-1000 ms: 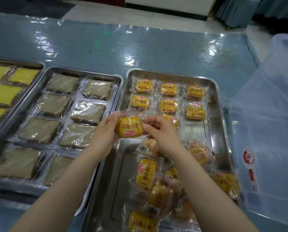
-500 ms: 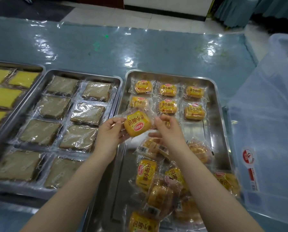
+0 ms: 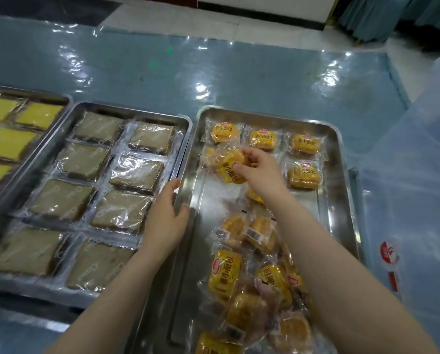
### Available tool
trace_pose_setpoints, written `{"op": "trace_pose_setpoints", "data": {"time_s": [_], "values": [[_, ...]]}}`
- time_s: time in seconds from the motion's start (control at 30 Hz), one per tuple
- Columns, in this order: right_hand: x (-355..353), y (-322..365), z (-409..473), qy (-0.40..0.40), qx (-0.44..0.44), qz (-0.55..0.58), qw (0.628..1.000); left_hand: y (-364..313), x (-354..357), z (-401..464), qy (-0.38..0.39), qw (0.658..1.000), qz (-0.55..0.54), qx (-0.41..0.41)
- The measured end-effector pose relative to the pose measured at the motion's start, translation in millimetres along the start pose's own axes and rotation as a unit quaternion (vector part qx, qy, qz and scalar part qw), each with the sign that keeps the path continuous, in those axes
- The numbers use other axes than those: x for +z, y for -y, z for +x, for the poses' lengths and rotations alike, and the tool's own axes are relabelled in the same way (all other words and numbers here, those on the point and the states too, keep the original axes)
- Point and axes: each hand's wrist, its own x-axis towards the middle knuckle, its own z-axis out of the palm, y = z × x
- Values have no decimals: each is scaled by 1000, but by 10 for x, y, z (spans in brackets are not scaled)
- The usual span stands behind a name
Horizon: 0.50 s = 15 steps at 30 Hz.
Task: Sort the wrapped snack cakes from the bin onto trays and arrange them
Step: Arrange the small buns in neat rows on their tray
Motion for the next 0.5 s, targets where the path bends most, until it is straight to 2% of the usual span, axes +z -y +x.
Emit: {"op": "trace_pose_setpoints", "data": {"time_s": [0.1,0.17,0.23,0.33,0.5], "values": [[111,-31,150,54,-24,-235,970,84,63,43,23,991,114,61],[206,-72,197,96,-32,-331,938,135,117,45,36,976,200,80],[284,-134,205,108,-60,-381,916,183,154,45,39,960,261,91],[338,-269,150,85,-121,-460,876,218,176,49,45,951,289,99],[392,-462,21,91,-131,-462,872,214,159,38,43,953,278,108]]}}
